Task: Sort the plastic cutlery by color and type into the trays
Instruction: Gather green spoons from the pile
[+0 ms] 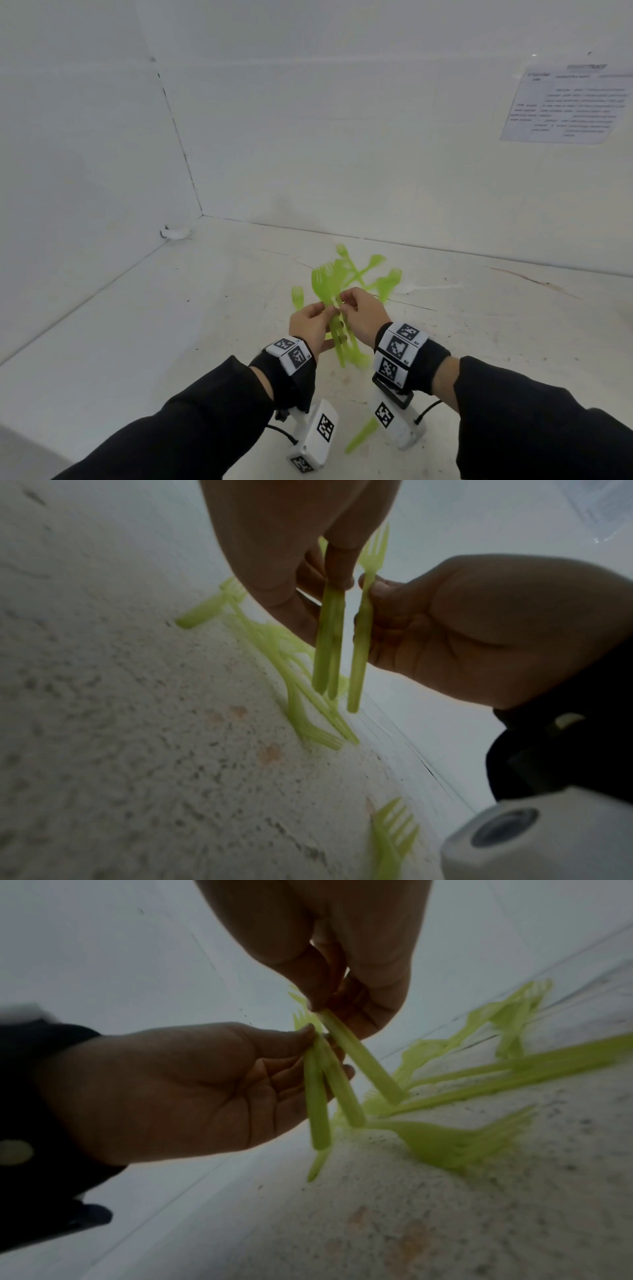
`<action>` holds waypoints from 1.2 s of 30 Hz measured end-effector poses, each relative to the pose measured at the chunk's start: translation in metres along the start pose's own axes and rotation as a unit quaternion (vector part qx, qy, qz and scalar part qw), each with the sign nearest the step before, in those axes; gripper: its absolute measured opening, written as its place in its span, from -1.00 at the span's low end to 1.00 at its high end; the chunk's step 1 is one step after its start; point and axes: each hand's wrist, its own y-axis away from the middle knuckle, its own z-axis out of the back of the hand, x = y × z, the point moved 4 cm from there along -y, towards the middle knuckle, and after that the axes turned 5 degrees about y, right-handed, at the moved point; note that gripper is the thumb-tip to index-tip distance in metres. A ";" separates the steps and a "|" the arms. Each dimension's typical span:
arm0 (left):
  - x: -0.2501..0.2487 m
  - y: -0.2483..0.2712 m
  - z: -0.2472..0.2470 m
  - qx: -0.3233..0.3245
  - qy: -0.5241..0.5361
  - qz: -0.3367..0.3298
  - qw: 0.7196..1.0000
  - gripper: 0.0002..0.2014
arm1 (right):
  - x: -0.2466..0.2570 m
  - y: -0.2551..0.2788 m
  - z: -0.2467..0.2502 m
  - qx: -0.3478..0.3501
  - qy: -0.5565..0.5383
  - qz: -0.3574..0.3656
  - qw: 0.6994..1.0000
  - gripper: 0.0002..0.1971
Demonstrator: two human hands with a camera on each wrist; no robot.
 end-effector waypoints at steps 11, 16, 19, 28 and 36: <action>-0.004 -0.006 0.016 0.029 0.002 0.019 0.999 -0.78 | 0.007 0.003 -0.018 -0.019 0.034 -0.004 0.999 -0.73; -0.005 -0.009 0.014 0.046 0.004 0.036 0.998 -0.81 | 0.005 -0.002 -0.015 -0.028 0.013 -0.018 0.999 -0.83; -0.006 -0.010 0.010 0.065 -0.015 0.058 0.996 -0.87 | 0.005 -0.004 -0.010 0.021 0.007 -0.026 0.999 -0.91; -0.020 -0.034 0.017 -0.025 -0.070 0.043 0.996 -0.84 | -0.018 0.026 0.030 0.169 0.475 -0.032 0.863 -0.49; -0.022 -0.047 0.035 -0.070 -0.252 0.055 0.964 -0.77 | -0.072 0.027 0.023 0.207 0.495 -0.102 0.838 -0.46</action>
